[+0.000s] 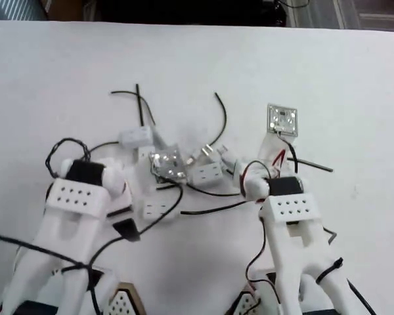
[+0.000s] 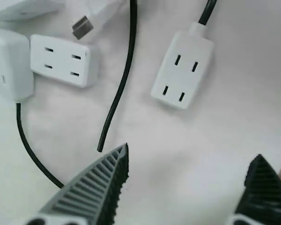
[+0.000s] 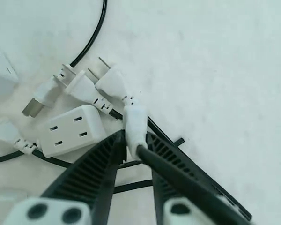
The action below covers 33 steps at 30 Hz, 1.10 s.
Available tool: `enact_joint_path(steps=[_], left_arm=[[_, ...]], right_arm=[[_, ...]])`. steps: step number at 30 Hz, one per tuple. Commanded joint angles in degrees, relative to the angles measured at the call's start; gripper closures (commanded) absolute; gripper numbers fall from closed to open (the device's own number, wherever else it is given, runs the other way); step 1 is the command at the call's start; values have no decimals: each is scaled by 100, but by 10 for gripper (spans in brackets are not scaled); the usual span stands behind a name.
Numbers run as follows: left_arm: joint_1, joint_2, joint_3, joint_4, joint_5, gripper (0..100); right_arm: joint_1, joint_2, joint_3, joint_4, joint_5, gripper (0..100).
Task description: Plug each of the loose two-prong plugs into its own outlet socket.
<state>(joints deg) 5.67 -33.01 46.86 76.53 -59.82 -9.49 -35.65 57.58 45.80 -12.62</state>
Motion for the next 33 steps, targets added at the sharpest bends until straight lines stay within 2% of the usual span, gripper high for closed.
enact_joint_path(steps=[1,8,16,27,33], left_arm=[[13,374,-492,-123,-70,612],[22,1349,-888,-457,-79,612],[593,2018,-941,-914,-62,614],[681,2914,-932,-1969,-9,615],[681,3029,-888,-2277,879,616]], right_arm=[[66,-13,-44,-92,-53,981],[66,-13,-44,-75,-53,981],[66,-13,-44,-66,-53,981],[66,-13,-44,-66,-9,981],[66,-13,-44,-66,-9,981]])
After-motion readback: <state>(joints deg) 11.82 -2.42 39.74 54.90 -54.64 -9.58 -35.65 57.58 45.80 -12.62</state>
